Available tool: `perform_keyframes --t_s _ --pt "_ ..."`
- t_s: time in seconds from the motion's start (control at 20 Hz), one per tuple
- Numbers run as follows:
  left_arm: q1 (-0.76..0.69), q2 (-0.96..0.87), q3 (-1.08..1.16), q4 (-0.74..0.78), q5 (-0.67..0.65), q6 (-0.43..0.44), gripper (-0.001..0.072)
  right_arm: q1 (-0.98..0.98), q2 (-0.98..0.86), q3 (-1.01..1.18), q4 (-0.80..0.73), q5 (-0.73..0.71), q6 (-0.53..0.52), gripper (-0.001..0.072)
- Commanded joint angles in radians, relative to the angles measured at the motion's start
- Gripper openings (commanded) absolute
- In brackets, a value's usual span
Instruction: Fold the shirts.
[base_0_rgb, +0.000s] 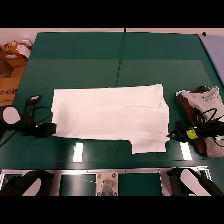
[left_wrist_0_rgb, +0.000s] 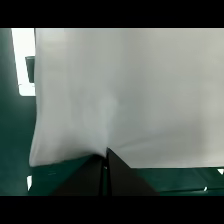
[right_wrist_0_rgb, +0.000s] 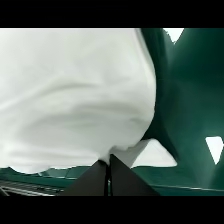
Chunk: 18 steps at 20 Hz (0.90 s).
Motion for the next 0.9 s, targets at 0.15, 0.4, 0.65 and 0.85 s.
perform_keyframes --t_s 0.15,0.4,0.65,0.85 --pt "0.001 -0.016 0.035 0.006 0.07 0.019 0.0022 0.065 0.035 0.126 0.07 -0.076 0.013 0.0017" --pt "0.001 -0.208 0.227 -0.002 0.182 0.017 0.0022 0.171 -0.145 0.388 0.124 -0.173 -0.023 0.0018" --pt "0.0 -0.512 0.478 -0.042 0.214 0.07 0.0023 0.246 -0.45 0.633 0.126 -0.254 -0.051 0.0018" --pt "0.001 -0.7 0.549 -0.089 0.297 0.079 0.0024 0.304 -0.658 0.695 0.13 -0.371 -0.055 0.0018"
